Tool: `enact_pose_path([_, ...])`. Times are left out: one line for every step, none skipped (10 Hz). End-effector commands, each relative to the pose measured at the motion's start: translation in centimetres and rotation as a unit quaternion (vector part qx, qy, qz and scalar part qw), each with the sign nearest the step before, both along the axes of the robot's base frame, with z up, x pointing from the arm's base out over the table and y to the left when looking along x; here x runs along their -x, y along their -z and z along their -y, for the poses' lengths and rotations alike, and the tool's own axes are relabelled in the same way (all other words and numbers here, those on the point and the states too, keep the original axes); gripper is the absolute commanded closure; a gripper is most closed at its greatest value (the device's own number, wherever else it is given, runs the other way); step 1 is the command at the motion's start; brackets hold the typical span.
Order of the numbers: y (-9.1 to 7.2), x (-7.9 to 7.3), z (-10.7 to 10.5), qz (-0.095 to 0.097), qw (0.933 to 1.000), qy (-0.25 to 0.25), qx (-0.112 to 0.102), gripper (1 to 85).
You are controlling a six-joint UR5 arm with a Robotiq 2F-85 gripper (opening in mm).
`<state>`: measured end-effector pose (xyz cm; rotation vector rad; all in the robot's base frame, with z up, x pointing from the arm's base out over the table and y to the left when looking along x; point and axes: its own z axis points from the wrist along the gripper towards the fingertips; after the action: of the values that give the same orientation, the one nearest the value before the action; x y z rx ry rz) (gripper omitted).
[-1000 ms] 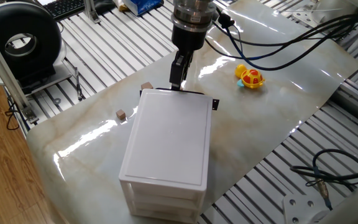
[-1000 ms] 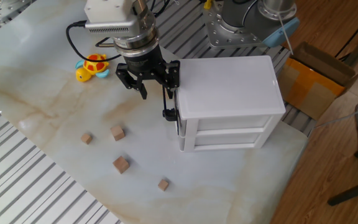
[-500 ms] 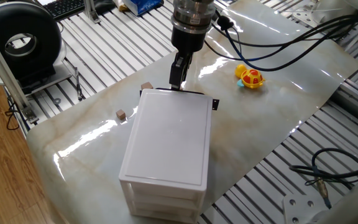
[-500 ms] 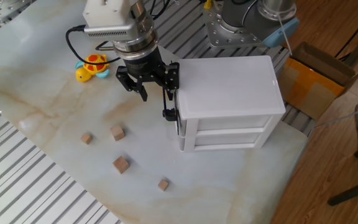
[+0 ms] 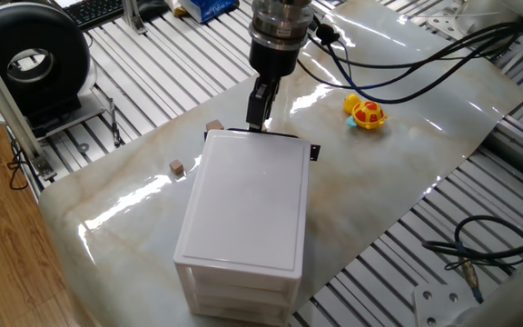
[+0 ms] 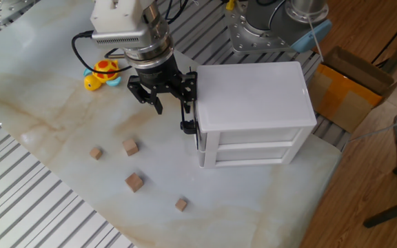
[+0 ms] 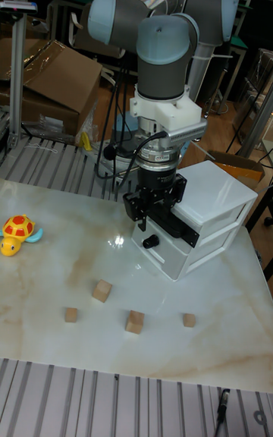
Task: Take something out of a drawer
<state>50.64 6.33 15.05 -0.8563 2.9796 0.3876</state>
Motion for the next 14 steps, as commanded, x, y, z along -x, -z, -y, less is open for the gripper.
enact_pose_path([-0.2, -0.2, 0.1, 0.001, 1.0000, 0.000, -0.006, 28.0])
enact_pose_path([-0.2, -0.2, 0.2, 0.001, 1.0000, 0.000, -0.006, 28.0])
enact_pose_path([-0.1, -0.3, 0.2, 0.003, 1.0000, 0.000, -0.005, 28.3])
enact_pose_path([0.0, -0.4, 0.4, 0.004, 1.0000, 0.000, -0.004, 29.0])
enact_pose_path([0.0, -0.5, 0.5, 0.005, 1.0000, -0.001, -0.004, 29.3])
enact_pose_path([0.0, -0.5, 0.7, 0.006, 1.0000, -0.002, -0.003, 29.7])
enact_pose_path([0.0, -0.5, 1.1, 0.007, 1.0000, -0.004, 0.003, 30.0])
enact_pose_path([0.0, -0.6, 1.4, 0.008, 0.9999, -0.006, 0.007, 30.7])
enact_pose_path([-0.1, -0.6, 1.8, 0.008, 0.9999, -0.009, 0.008, 30.7])
enact_pose_path([-0.1, -0.6, 2.2, 0.009, 0.9999, -0.012, 0.009, 30.7])
enact_pose_path([-0.1, -0.6, 2.6, 0.008, 0.9998, -0.014, 0.009, 30.7])
enact_pose_path([-0.1, -0.7, 3.1, 0.008, 0.9998, -0.017, 0.010, 30.7])
enact_pose_path([-0.1, -0.7, 3.5, 0.008, 0.9997, -0.020, 0.010, 30.7])
enact_pose_path([-0.1, -0.8, 3.9, 0.008, 0.9997, -0.021, 0.012, 30.7])
